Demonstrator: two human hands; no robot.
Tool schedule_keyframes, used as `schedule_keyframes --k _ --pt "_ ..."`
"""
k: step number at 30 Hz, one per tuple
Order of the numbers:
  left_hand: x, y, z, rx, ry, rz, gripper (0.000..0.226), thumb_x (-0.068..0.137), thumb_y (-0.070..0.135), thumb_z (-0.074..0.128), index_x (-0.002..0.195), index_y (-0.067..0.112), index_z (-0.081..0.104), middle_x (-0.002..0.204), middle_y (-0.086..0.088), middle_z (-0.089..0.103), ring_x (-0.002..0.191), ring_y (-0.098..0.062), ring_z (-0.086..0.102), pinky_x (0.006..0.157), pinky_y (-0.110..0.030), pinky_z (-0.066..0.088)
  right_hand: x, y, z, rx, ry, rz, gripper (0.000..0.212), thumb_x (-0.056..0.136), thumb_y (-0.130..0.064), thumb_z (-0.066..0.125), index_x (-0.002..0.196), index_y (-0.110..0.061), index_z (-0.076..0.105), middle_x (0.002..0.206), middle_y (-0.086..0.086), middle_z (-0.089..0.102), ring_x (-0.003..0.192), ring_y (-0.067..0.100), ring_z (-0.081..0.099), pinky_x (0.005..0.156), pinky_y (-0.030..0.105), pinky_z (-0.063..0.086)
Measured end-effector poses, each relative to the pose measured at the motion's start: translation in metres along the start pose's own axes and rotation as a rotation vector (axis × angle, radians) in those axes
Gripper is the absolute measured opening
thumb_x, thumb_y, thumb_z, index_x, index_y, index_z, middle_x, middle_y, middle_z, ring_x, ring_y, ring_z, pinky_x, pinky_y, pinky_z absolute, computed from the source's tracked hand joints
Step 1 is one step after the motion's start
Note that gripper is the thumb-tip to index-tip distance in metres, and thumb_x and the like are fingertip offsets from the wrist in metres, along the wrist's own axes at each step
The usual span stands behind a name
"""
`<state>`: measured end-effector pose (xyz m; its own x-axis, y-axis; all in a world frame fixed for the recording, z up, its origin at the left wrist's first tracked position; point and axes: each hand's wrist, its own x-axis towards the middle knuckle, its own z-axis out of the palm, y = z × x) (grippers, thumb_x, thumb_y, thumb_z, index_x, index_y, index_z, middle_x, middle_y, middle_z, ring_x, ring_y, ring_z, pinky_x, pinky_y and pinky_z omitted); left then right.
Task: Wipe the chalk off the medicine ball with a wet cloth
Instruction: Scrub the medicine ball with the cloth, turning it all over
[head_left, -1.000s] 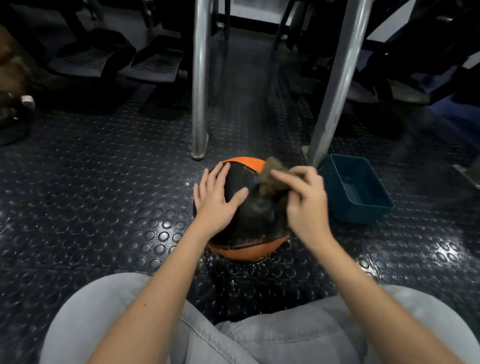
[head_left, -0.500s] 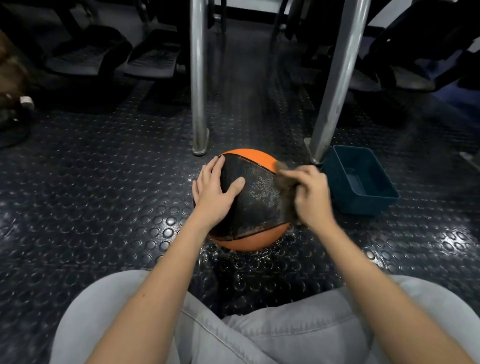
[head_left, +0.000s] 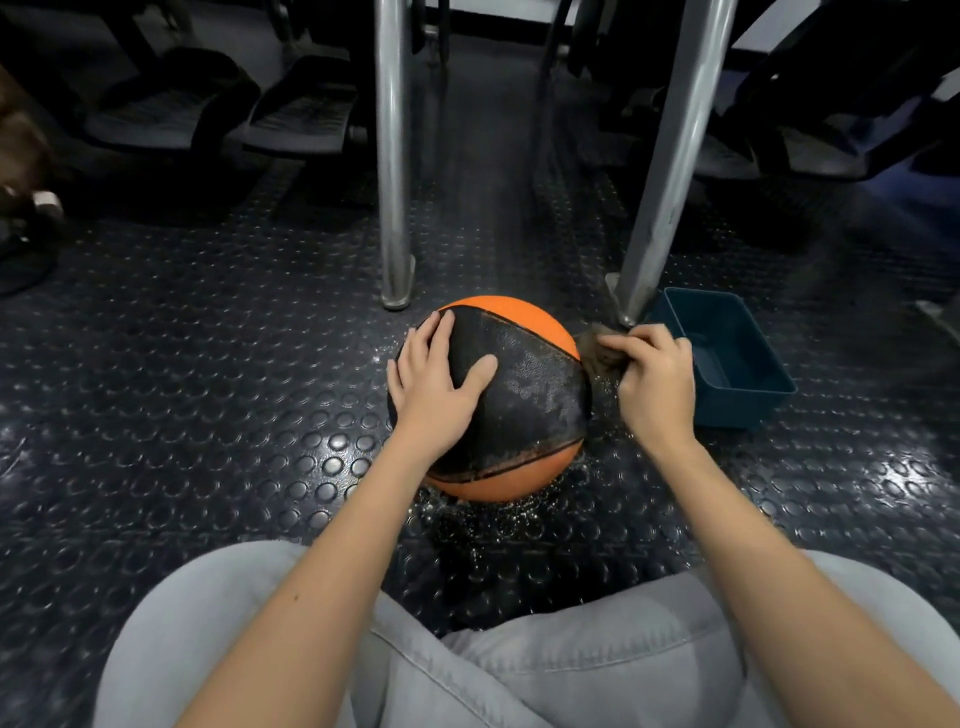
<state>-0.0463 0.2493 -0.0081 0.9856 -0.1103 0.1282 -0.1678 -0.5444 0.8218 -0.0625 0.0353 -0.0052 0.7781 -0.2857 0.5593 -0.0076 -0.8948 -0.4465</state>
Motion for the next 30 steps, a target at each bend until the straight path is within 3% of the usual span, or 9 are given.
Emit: schedule_keyframes --k 3,5,6,11,16,22,24,27,30 --pt "-0.001 -0.003 -0.001 -0.001 0.021 -0.017 0.082 0.076 0.061 0.034 0.149 0.028 0.021 0.157 0.01 0.013 0.145 -0.012 0.001 0.115 -0.037 -0.008 -0.007 -0.035 -0.009 0.121 0.058 -0.324 0.046 0.077 0.014 0.043 0.104 -0.01 0.071 0.103 0.011 0.062 0.088 0.025 0.043 0.081 0.019 0.035" --pt "-0.002 -0.003 -0.001 -0.009 0.022 -0.018 0.081 0.076 0.06 0.035 0.149 0.028 0.022 0.156 0.01 0.014 0.145 -0.012 0.002 0.115 -0.037 -0.008 -0.02 -0.038 -0.001 0.083 -0.001 -0.575 0.042 0.08 0.01 0.042 0.101 -0.01 0.073 0.104 0.012 0.064 0.083 0.025 0.042 0.077 0.023 0.038" --pt "-0.003 -0.003 -0.001 -0.013 0.016 -0.012 0.081 0.076 0.06 0.035 0.149 0.028 0.022 0.156 0.01 0.014 0.145 -0.012 0.002 0.115 -0.037 -0.008 -0.02 -0.029 0.005 0.061 -0.04 -0.572 0.041 0.081 0.008 0.042 0.1 -0.011 0.073 0.103 0.013 0.065 0.081 0.026 0.043 0.074 0.028 0.041" --pt "-0.005 -0.002 -0.001 -0.005 0.016 -0.013 0.081 0.079 0.061 0.032 0.15 0.027 0.018 0.157 0.008 0.011 0.145 -0.013 0.0 0.116 -0.038 -0.008 -0.004 0.001 0.002 -0.015 -0.038 -0.041 0.04 0.08 0.011 0.046 0.101 -0.011 0.072 0.1 0.01 0.06 0.087 0.035 0.046 0.066 0.044 0.05" --pt "-0.005 -0.005 -0.002 -0.005 0.027 -0.036 0.074 0.087 0.058 0.039 0.15 0.027 0.017 0.157 0.007 0.011 0.145 -0.014 0.001 0.115 -0.037 -0.009 -0.021 -0.04 0.0 0.121 -0.073 -0.526 0.04 0.079 0.006 0.04 0.096 -0.01 0.073 0.103 0.012 0.063 0.084 0.023 0.041 0.072 0.027 0.038" --pt "-0.005 -0.001 0.003 0.029 0.044 -0.016 0.066 0.097 0.05 0.041 0.151 0.024 0.015 0.157 0.004 0.01 0.145 -0.016 -0.001 0.116 -0.039 -0.008 -0.002 0.003 0.003 0.023 -0.041 -0.113 0.032 0.079 0.009 0.047 0.088 -0.007 0.072 0.096 0.011 0.059 0.086 0.029 0.043 0.062 0.044 0.049" --pt "-0.005 -0.002 0.003 0.044 0.057 -0.018 0.073 0.09 0.058 0.034 0.151 0.024 0.015 0.157 0.005 0.01 0.145 -0.016 0.0 0.115 -0.038 -0.008 -0.003 -0.023 0.0 0.107 -0.003 -0.192 0.039 0.077 0.012 0.046 0.095 -0.01 0.073 0.099 0.012 0.058 0.088 0.03 0.045 0.07 0.037 0.045" --pt "-0.005 -0.002 0.002 0.057 0.036 -0.019 0.077 0.084 0.059 0.031 0.151 0.025 0.015 0.157 0.006 0.009 0.145 -0.015 0.0 0.116 -0.038 -0.006 -0.015 -0.051 0.002 0.088 -0.044 -0.527 0.04 0.079 0.004 0.042 0.094 -0.014 0.074 0.1 0.011 0.063 0.082 0.026 0.041 0.068 0.032 0.041" --pt "-0.003 0.0 0.001 0.054 -0.001 -0.017 0.065 0.097 0.048 0.041 0.151 0.023 0.014 0.158 0.005 0.007 0.145 -0.014 -0.004 0.115 -0.039 -0.009 -0.004 -0.027 0.004 0.015 -0.081 -0.408 0.035 0.083 -0.004 0.04 0.091 -0.011 0.074 0.098 0.011 0.064 0.079 0.03 0.045 0.064 0.037 0.045"
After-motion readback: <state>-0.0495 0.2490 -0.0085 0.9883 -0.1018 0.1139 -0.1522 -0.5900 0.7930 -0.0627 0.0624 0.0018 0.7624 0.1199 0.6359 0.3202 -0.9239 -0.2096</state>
